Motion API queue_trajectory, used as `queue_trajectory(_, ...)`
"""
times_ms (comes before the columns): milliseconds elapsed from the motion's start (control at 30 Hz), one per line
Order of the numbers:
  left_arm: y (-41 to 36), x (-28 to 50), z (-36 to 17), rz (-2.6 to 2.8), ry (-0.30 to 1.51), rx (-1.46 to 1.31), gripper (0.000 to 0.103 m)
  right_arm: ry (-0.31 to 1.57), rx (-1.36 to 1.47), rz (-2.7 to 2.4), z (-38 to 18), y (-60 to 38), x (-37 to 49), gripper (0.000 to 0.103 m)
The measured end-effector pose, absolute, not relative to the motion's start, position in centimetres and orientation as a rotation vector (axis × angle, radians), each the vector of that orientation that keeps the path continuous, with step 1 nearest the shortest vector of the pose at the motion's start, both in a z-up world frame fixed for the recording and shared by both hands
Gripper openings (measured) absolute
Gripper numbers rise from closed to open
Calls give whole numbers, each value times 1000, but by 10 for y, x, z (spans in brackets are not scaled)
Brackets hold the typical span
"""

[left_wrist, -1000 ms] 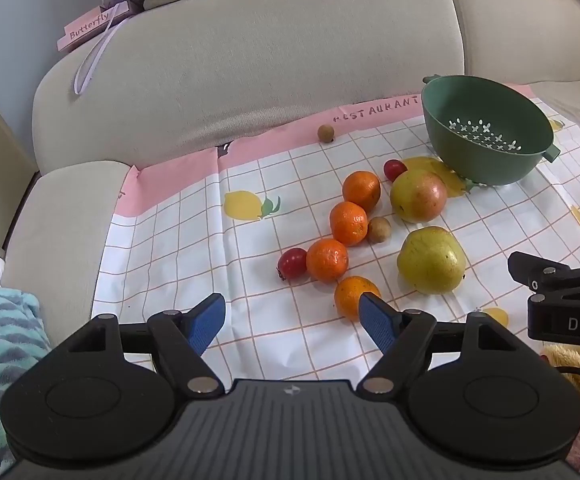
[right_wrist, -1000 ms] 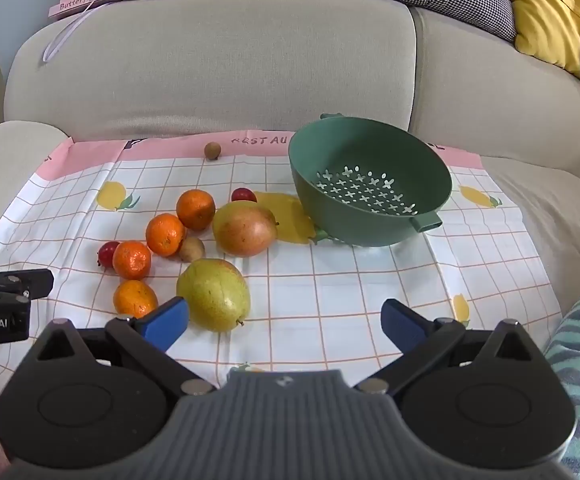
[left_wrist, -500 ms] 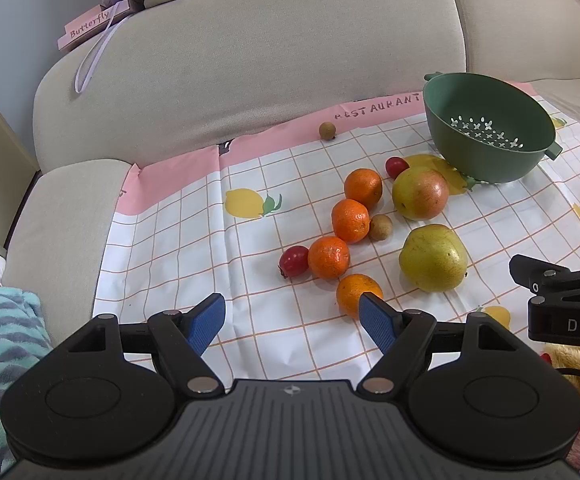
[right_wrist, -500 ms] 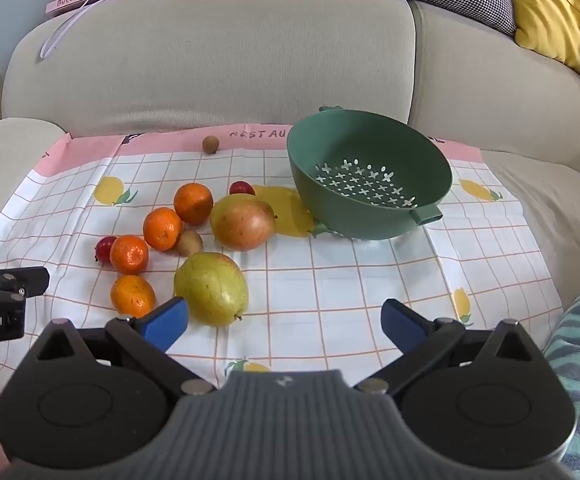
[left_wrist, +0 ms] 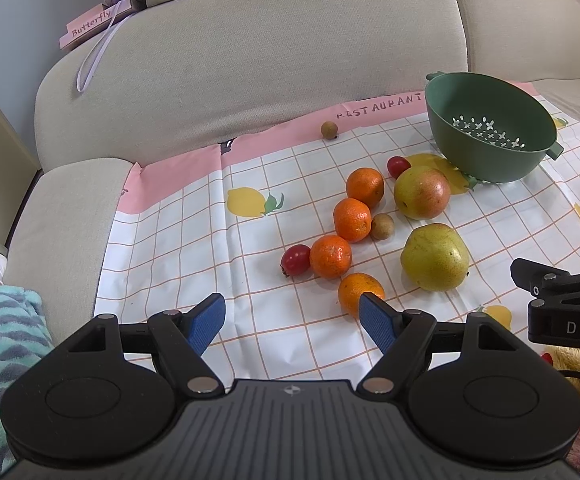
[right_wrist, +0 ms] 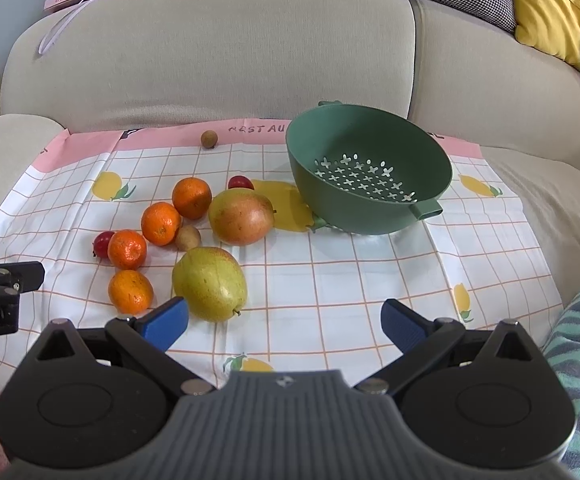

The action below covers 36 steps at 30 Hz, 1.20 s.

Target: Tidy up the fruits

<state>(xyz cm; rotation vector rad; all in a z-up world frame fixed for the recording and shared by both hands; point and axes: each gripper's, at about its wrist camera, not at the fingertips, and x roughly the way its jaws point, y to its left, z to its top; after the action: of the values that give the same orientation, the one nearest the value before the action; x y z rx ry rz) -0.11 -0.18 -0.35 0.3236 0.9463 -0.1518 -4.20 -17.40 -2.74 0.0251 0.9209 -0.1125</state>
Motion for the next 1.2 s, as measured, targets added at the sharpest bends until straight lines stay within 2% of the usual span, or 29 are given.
queue_trajectory(1200,1,0,-3,-150,944,321,89,934,23,-109,-31,-172,-43,99)
